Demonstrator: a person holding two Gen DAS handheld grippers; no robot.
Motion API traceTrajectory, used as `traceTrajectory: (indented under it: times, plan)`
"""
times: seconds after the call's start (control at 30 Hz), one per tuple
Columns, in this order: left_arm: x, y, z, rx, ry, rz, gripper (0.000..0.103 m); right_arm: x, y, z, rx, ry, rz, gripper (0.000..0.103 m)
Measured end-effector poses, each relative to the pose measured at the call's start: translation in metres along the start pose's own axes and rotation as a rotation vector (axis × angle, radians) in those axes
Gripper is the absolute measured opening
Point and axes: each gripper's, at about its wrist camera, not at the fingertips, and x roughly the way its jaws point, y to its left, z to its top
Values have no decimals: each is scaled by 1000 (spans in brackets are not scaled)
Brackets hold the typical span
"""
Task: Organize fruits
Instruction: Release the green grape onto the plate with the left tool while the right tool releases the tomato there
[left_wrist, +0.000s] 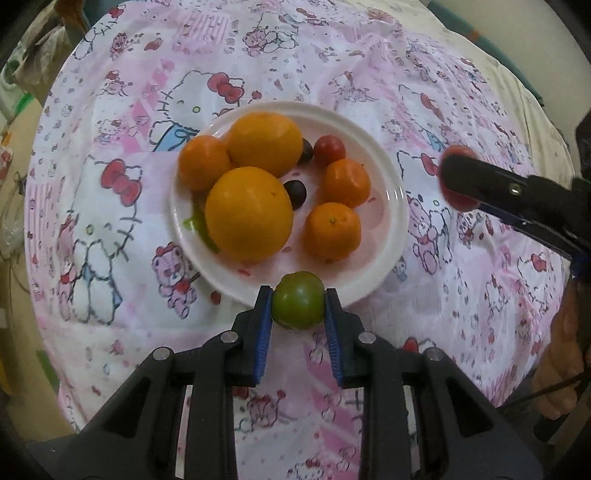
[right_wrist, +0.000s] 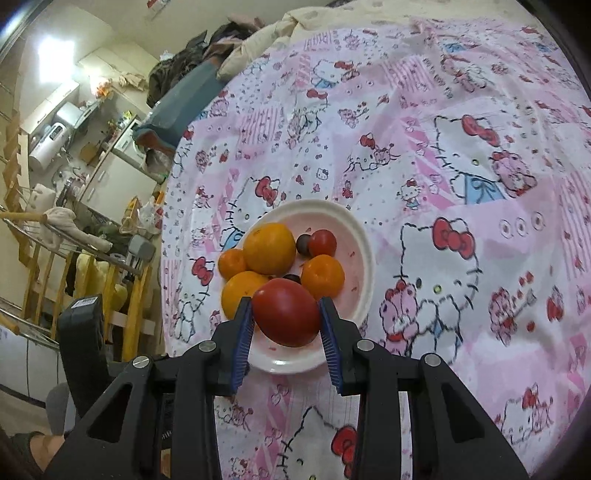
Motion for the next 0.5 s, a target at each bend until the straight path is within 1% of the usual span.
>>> traceTrajectory:
  times: [0.1, 0.2, 0.37, 0.5]
  plan:
    - [7, 0, 3, -8, 4, -4, 24, 18, -8, 5, 43, 30, 24, 37]
    - [13, 2, 6, -14, 10, -5, 24, 35, -10, 7, 51, 65, 29, 37]
    - [23, 5, 9, -35, 31, -25, 24, 59, -5, 14, 32, 107, 26, 37]
    - [26, 5, 9, -30, 33, -19, 24, 70, -1, 15, 4, 121, 29, 38]
